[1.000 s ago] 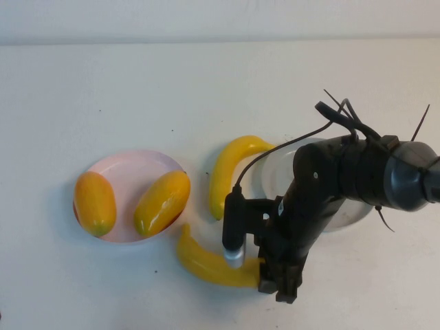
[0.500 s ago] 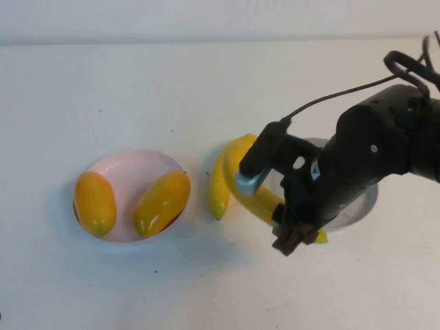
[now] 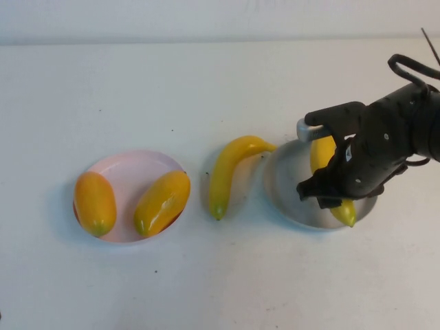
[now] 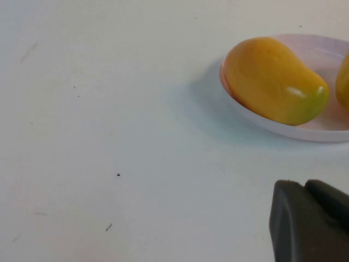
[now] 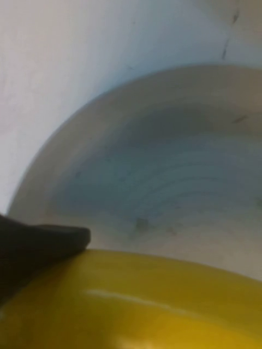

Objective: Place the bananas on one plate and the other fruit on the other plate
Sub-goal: Put another type of fruit in the right plate

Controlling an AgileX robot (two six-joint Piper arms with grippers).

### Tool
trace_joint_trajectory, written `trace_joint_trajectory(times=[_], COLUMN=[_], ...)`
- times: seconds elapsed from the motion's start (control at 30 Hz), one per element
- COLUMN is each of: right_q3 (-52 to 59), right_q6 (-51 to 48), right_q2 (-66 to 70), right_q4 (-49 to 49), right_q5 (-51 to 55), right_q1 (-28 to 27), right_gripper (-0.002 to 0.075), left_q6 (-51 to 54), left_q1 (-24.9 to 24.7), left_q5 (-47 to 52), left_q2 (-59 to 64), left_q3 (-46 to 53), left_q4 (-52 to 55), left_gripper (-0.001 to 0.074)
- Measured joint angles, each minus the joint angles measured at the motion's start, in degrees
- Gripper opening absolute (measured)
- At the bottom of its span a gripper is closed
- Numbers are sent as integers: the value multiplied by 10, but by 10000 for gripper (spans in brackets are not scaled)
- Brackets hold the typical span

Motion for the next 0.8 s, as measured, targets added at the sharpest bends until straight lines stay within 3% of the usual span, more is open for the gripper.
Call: trace_joint_trajectory(times=[0.17,0.43,0.8], right_q3=[0,-27,-239], right_q6=[3,4,4], right_q2=[20,22,70], right_q4=[11,29,103], right_q5=[0,42,107], right_q1=[0,0,48], right_gripper=[308,436,447], left_q6=[0,0,0], left_q1=[0,0,0], left_q5=[0,0,0], left_q2=[0,0,0], left_q3=[0,0,0], left_q4=[0,0,0], left_gripper=[-1,-1,-1])
